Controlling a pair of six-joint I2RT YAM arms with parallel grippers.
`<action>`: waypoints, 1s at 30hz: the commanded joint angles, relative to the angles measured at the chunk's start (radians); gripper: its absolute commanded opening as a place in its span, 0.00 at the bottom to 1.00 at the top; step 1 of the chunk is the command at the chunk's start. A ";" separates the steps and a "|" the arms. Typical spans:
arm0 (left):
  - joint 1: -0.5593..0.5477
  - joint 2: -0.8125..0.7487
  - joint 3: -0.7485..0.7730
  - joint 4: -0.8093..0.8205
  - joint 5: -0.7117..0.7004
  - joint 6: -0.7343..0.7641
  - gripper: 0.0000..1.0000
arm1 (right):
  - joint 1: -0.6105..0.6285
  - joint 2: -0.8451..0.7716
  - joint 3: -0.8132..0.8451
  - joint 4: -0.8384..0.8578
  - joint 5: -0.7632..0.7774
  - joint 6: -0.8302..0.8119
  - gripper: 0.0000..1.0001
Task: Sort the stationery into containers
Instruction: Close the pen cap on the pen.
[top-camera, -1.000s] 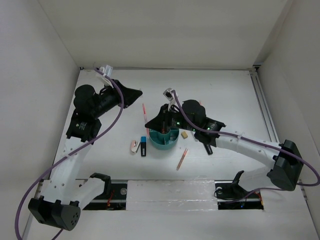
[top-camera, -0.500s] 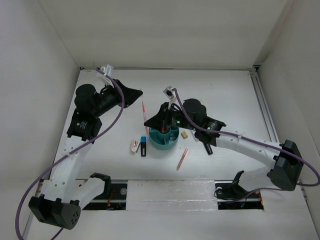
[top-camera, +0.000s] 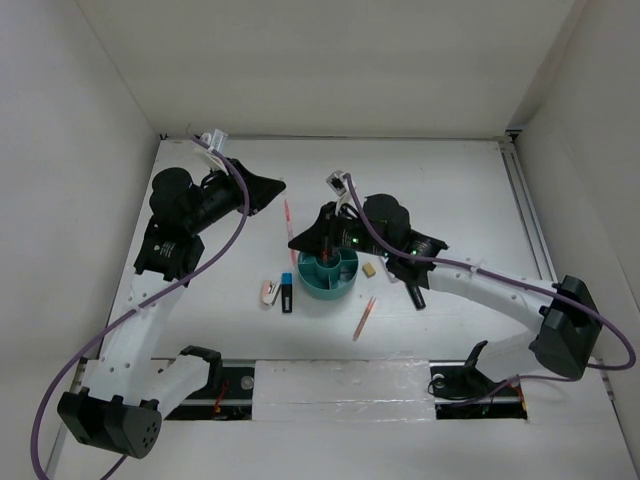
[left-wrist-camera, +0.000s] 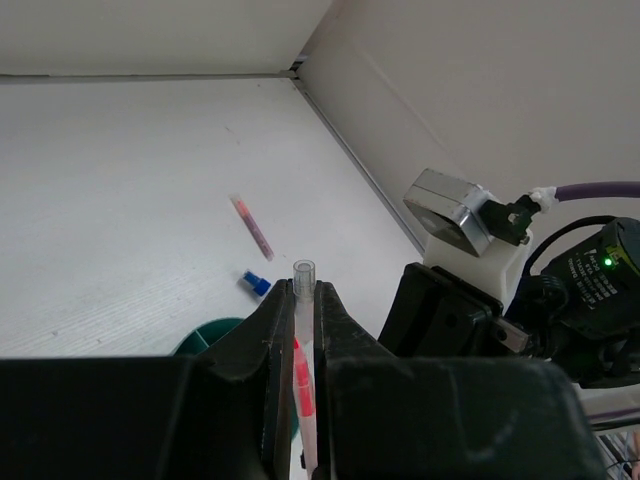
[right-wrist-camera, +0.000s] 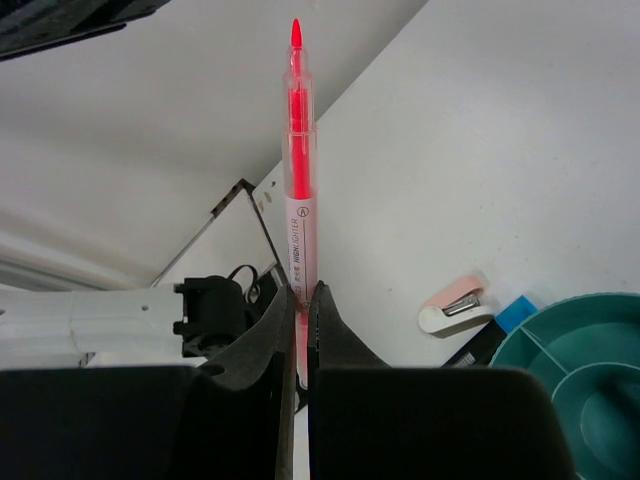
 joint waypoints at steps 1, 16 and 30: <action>0.003 -0.005 -0.001 0.049 0.022 -0.002 0.00 | -0.004 0.002 0.053 0.078 -0.025 0.008 0.00; 0.003 0.004 -0.001 0.049 0.022 -0.002 0.00 | -0.004 0.002 0.062 0.088 -0.043 0.017 0.00; 0.003 0.004 -0.001 0.049 0.012 -0.002 0.00 | -0.022 0.002 0.062 0.088 -0.043 0.017 0.00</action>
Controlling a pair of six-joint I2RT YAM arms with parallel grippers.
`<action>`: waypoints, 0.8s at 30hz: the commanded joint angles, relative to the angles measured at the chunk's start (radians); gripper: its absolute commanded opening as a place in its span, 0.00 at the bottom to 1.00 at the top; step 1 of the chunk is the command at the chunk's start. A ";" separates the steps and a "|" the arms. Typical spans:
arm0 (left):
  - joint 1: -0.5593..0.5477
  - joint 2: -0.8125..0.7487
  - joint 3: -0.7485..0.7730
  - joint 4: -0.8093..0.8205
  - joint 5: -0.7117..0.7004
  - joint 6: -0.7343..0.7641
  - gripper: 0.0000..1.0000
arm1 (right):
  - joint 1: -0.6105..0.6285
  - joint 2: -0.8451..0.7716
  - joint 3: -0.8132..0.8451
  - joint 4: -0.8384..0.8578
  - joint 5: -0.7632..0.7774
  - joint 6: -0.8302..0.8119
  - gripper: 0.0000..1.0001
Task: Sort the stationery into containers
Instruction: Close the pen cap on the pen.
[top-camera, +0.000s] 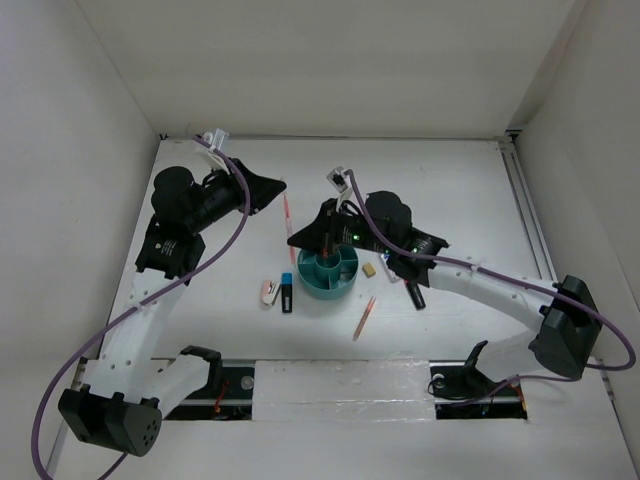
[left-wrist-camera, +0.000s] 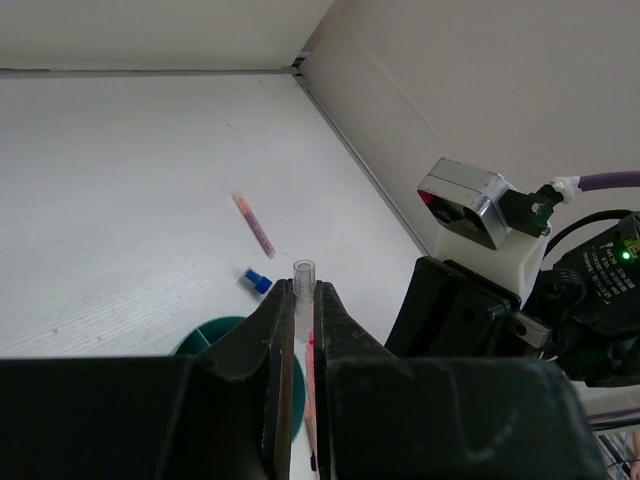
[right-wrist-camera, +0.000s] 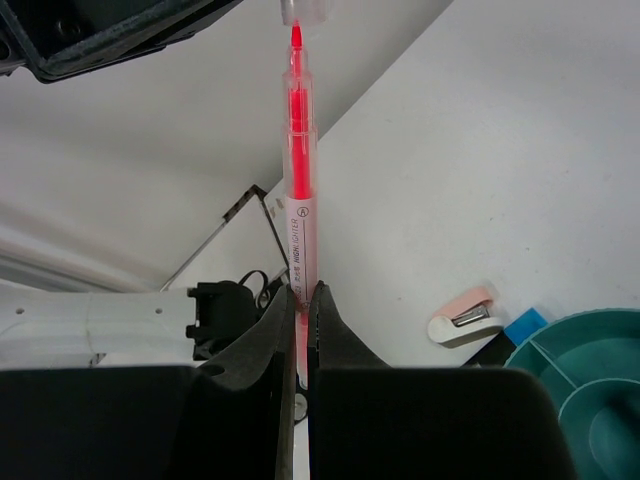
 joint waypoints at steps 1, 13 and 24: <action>0.003 -0.008 -0.001 0.049 0.013 -0.002 0.00 | -0.012 -0.007 0.049 0.070 -0.016 0.006 0.00; 0.003 -0.008 -0.001 0.049 0.031 -0.002 0.00 | -0.030 0.002 0.072 0.070 -0.027 0.015 0.00; 0.003 0.002 -0.001 0.049 0.051 -0.002 0.00 | -0.030 0.011 0.116 0.070 -0.058 0.024 0.00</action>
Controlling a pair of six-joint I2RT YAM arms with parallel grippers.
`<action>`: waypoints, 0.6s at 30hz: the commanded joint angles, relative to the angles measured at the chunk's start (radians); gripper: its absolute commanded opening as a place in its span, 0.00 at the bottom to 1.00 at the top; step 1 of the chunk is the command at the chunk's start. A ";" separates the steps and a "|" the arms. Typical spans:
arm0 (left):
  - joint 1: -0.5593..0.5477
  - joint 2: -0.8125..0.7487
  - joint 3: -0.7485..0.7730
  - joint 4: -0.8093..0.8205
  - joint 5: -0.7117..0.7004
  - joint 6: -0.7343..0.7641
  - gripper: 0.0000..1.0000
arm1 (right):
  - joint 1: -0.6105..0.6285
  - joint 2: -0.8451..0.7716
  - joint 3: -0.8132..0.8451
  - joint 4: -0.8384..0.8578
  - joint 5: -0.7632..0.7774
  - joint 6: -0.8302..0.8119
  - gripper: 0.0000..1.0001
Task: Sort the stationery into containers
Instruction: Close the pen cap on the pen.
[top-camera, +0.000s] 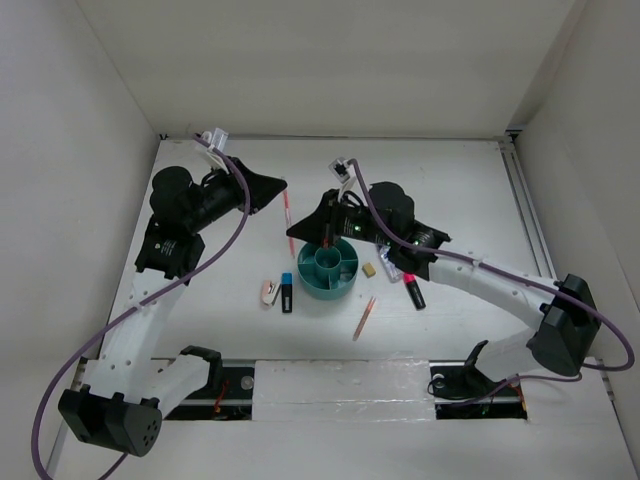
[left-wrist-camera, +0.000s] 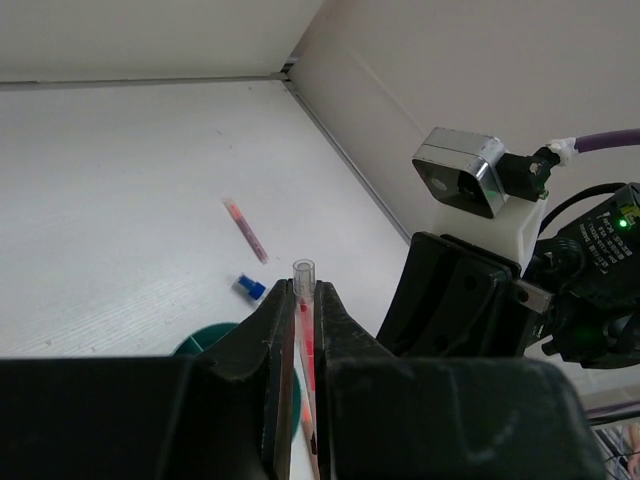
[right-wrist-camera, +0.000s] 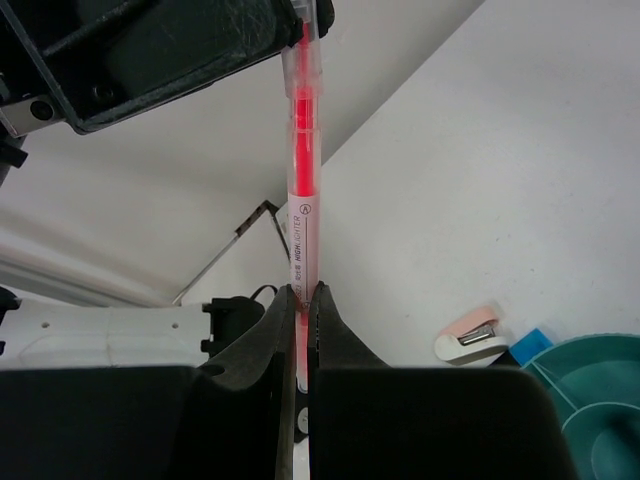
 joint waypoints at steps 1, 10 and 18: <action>0.003 0.002 -0.001 0.039 0.030 0.003 0.00 | -0.003 -0.002 0.076 0.075 -0.028 0.005 0.00; 0.003 0.002 -0.012 0.048 0.039 0.012 0.00 | -0.012 -0.002 0.104 0.107 -0.054 0.104 0.00; 0.003 0.041 -0.001 0.048 0.151 0.032 0.00 | -0.055 -0.050 0.104 0.098 -0.086 0.161 0.00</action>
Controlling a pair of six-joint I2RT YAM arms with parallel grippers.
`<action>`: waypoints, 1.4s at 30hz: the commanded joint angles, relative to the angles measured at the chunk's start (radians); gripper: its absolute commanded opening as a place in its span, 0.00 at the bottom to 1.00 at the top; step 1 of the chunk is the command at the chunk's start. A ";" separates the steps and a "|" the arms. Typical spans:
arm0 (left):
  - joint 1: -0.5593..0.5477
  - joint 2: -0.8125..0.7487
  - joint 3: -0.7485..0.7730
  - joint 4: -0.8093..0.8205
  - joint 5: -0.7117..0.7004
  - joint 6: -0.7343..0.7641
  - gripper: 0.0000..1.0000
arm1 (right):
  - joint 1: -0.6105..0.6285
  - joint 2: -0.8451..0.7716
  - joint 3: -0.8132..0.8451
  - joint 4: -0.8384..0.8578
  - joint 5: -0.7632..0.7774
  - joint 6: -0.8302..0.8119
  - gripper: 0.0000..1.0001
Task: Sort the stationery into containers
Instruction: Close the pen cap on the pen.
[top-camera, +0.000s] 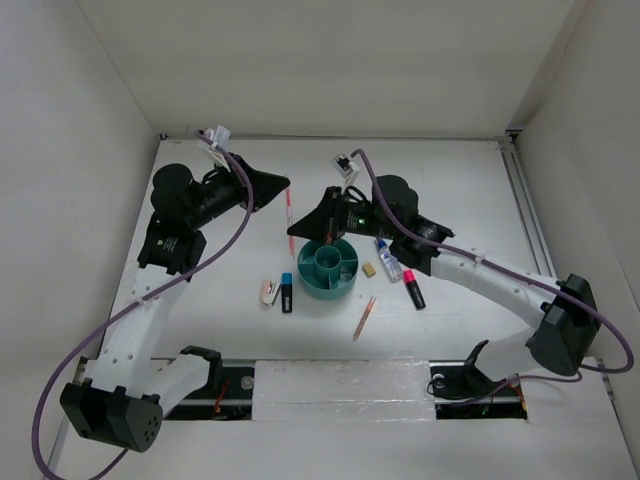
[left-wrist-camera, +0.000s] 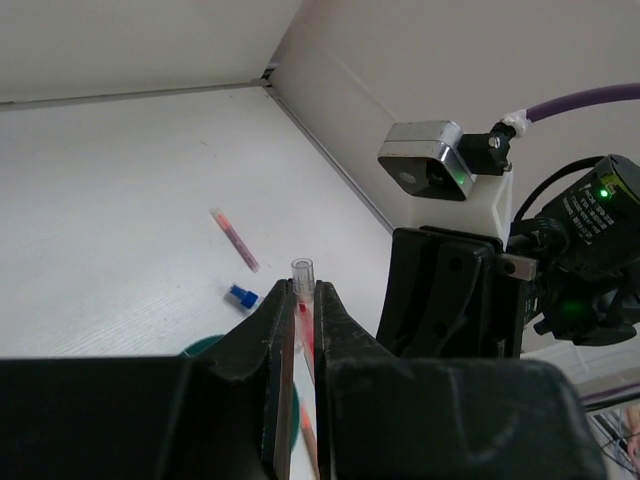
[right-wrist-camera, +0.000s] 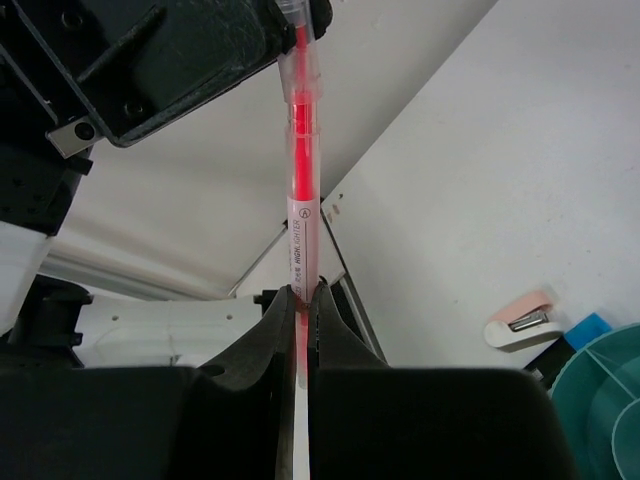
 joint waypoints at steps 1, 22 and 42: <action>0.002 0.027 -0.001 0.002 0.124 0.030 0.00 | -0.021 -0.055 0.062 0.115 -0.015 0.034 0.00; 0.002 0.056 -0.020 0.091 0.236 -0.041 0.00 | -0.082 -0.046 0.058 0.248 -0.024 0.044 0.00; 0.002 0.088 -0.036 0.097 0.207 -0.118 0.00 | -0.020 -0.011 0.059 0.207 0.172 -0.140 0.00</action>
